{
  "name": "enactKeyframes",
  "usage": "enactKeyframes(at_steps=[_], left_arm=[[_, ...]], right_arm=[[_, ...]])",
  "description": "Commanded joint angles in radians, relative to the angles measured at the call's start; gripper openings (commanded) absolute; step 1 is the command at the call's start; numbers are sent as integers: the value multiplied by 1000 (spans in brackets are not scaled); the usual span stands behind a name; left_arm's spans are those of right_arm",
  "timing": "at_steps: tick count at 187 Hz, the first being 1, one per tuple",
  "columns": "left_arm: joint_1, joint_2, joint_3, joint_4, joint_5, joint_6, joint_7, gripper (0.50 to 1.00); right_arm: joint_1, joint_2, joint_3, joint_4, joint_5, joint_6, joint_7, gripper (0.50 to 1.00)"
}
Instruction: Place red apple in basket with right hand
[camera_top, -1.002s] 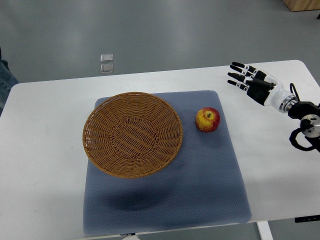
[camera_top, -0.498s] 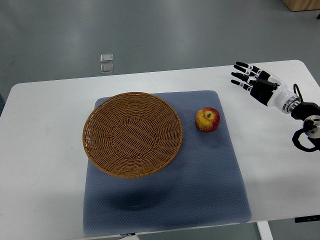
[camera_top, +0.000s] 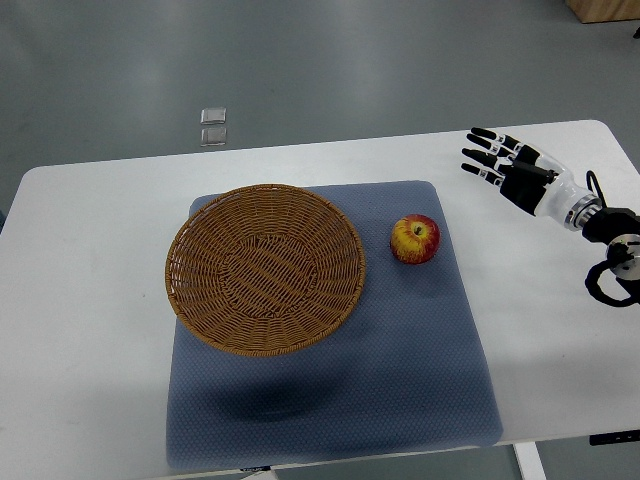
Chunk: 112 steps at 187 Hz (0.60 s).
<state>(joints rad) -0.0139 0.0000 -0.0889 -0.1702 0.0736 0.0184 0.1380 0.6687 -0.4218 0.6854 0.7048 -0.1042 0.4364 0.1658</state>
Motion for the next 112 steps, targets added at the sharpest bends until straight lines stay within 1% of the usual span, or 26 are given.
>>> enactKeyframes(at_steps=[1, 11, 12, 28, 37, 38, 56, 81, 93, 94, 96, 112], left_arm=[[0, 0, 0, 0, 0, 0, 0, 1000], [0, 0, 0, 0, 0, 0, 0, 1000], [0, 0, 0, 0, 0, 0, 0, 1000], [-1, 0, 0, 0, 0, 0, 0, 1000], [-1, 0, 0, 0, 0, 0, 0, 1000], [0, 0, 0, 0, 0, 0, 0, 1000], [0, 0, 0, 0, 0, 0, 0, 1000], [0, 0, 0, 0, 0, 0, 0, 1000], [-1, 0, 0, 0, 0, 0, 0, 1000], [0, 0, 0, 0, 0, 0, 0, 1000], [0, 0, 0, 0, 0, 0, 0, 1000], [-1, 0, 0, 0, 0, 0, 0, 1000]], right_arm=[[-1, 3, -4, 18, -52, -4, 0, 919], [-1, 3, -4, 18, -52, -4, 0, 919], [-1, 3, -4, 27, -102, -2, 1, 917], [-1, 6, -4, 48, -190, -8, 14, 917], [-1, 6, -4, 48, -190, -8, 14, 917], [-1, 9, -4, 64, -243, -13, 15, 913], [0, 14, -4, 90, -333, -16, 15, 911], [6, 21, -4, 116, -509, -70, 30, 909], [6, 21, -6, 119, -523, -71, 32, 909], [8, 21, -4, 128, -587, -82, 43, 909], [8, 21, -4, 133, -600, -84, 44, 909], [9, 21, -6, 145, -644, -93, 49, 909]])
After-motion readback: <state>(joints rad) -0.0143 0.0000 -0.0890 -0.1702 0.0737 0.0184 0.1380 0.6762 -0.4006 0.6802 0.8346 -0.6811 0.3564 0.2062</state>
